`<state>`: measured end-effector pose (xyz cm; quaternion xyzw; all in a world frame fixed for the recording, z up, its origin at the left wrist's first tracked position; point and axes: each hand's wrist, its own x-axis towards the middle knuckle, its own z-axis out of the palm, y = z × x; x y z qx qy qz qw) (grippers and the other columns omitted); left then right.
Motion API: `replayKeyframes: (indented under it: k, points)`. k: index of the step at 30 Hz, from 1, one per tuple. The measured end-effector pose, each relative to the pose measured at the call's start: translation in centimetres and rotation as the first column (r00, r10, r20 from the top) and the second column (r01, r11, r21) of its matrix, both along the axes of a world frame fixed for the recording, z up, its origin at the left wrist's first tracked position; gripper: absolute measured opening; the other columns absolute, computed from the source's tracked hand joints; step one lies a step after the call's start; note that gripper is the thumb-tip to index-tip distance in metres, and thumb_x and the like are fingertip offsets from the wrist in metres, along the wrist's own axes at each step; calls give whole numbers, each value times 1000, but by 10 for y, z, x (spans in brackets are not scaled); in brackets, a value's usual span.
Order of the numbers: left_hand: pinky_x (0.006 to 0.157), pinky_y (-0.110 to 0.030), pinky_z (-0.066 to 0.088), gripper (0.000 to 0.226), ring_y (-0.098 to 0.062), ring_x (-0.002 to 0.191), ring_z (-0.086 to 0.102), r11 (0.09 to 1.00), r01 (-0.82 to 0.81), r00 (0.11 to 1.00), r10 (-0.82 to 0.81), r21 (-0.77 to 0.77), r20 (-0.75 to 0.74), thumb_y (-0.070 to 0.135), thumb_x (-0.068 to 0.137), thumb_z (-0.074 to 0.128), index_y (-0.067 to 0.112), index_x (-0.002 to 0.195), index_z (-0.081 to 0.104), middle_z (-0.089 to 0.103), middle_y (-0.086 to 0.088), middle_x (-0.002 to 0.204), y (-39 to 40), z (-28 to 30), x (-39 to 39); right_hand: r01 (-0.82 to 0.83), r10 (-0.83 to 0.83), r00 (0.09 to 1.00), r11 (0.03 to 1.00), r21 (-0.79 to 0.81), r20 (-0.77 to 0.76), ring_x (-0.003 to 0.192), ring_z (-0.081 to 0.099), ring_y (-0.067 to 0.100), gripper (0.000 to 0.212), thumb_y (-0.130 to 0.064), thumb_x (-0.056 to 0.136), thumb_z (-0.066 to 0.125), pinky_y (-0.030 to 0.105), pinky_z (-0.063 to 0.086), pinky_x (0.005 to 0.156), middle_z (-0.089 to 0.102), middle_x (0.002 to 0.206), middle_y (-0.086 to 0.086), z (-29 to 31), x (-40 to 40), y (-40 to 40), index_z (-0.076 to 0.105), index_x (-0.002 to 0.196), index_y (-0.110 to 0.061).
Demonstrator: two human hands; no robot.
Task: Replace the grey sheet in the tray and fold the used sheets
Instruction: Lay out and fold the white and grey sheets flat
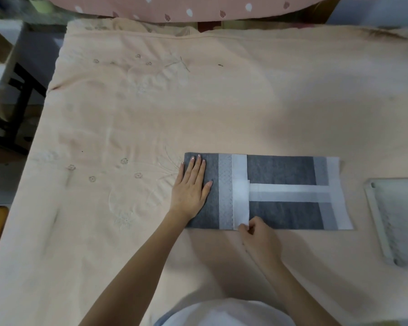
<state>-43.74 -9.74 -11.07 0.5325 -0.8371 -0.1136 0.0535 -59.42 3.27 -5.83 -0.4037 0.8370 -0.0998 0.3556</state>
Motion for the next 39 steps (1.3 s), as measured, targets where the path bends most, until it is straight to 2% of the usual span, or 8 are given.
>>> replayKeyframes:
  k: [4,6,8,9,12,17,33,39]
  points:
    - [118,-44,15,62,-23,143,21,1000,-3,1000,3,-7,-17,42,98,21,4,146,27,26,-10,154,1,-1,0,-279,111,911,874,-397,-398,61,51,18,14,-18,87,55,29,41,47,52,70,3,13,15,-20,49,77,-10]
    - [118,-45,17,61,-24,143,23,1000,-4,999,4,-7,-38,40,98,22,3,145,29,28,-11,153,0,-2,0,-391,161,875,791,-470,-456,91,62,30,24,-19,91,47,43,55,73,64,100,15,8,25,-49,62,100,-2]
    - [118,-44,17,59,-25,143,22,1000,2,999,-2,1,-52,37,98,19,2,145,29,27,-13,153,1,-2,0,-508,321,822,787,-351,-470,137,36,31,46,-23,99,37,46,31,113,40,147,17,-1,33,-83,42,138,0]
    - [118,-44,17,58,-26,143,22,1000,7,998,-7,3,-55,35,99,17,1,145,30,27,-14,153,1,-2,0,-583,406,759,772,-254,-509,145,16,27,52,-28,102,27,43,15,119,21,156,13,-7,36,-98,25,147,-3]
    - [119,-44,15,57,-27,144,18,1000,5,998,-4,12,-61,28,98,14,0,145,27,25,-15,153,2,-3,0,-676,533,634,733,-68,-560,146,-10,22,56,-37,101,7,40,-3,120,-5,159,8,-32,40,-128,-3,149,-8]
    - [119,-43,12,59,-25,145,14,1000,0,998,1,19,-56,31,98,10,1,146,24,21,-15,155,1,-4,1,-693,547,601,720,-39,-582,147,-8,19,57,-38,99,2,37,-6,120,-3,159,6,-51,32,-137,-3,148,-10]
    - [119,-38,8,57,-22,145,14,998,-61,997,61,-9,-38,32,99,19,2,147,22,19,-12,155,2,-4,-1,-576,417,723,804,-148,-550,147,-3,19,55,-27,102,20,35,-3,120,0,159,10,-53,-5,-123,2,149,-5]
    - [119,-41,10,53,-23,144,21,998,63,994,-65,-20,-85,30,100,22,3,145,30,28,-13,153,-11,9,-37,-588,427,689,802,-106,-585,147,-4,21,61,-32,95,-3,36,-4,120,-2,159,10,-56,-5,-123,1,149,-4]
